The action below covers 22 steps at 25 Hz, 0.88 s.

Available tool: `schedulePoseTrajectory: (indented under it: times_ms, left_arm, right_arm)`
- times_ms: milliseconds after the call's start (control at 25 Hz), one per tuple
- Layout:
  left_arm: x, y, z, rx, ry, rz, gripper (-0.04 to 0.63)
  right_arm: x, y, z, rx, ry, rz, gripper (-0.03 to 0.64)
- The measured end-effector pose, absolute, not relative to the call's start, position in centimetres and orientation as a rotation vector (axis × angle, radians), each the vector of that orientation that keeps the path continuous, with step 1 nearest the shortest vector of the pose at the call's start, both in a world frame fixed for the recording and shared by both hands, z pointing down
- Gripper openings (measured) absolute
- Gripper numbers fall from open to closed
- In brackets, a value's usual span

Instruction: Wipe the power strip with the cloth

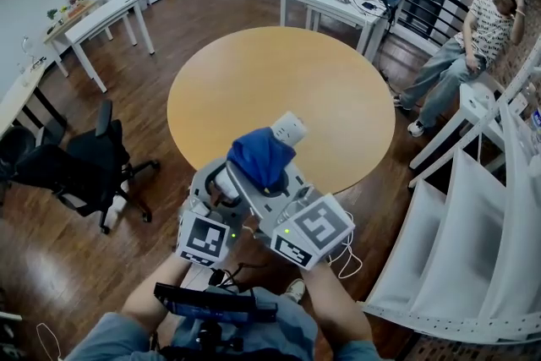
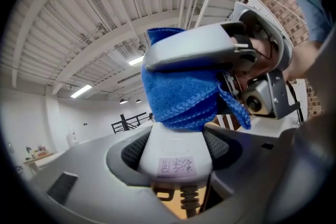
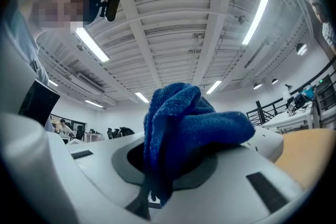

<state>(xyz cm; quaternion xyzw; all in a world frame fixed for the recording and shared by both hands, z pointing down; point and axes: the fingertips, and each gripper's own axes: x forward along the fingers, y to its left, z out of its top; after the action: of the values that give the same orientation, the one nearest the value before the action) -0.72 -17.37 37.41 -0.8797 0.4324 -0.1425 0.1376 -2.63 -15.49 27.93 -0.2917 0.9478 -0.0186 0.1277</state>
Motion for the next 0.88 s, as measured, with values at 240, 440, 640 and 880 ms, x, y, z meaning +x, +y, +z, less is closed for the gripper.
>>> schedulePoseTrajectory:
  times_ms: [240, 440, 640, 880]
  left_arm:
    - [-0.8, -17.4, 37.4, -2.541, 1.254, -0.421, 0.290]
    - [-0.9, -17.5, 37.1, -2.535, 1.259, -0.418, 0.290]
    - [-1.4, -17.9, 37.1, -2.608, 1.287, -0.362, 0.290]
    - [-3.0, -18.9, 36.5, -2.705, 1.374, -0.248, 0.290]
  right_arm:
    - [-4.2, -14.2, 28.4, -0.781, 2.790, -0.081, 0.061]
    - [-4.6, -13.9, 28.4, -0.761, 2.791, -0.080, 0.061]
    - [-3.0, -14.1, 27.4, -0.784, 2.735, -0.029, 0.061]
    - [0.2, -15.0, 27.3, -0.882, 2.673, -0.033, 0.061]
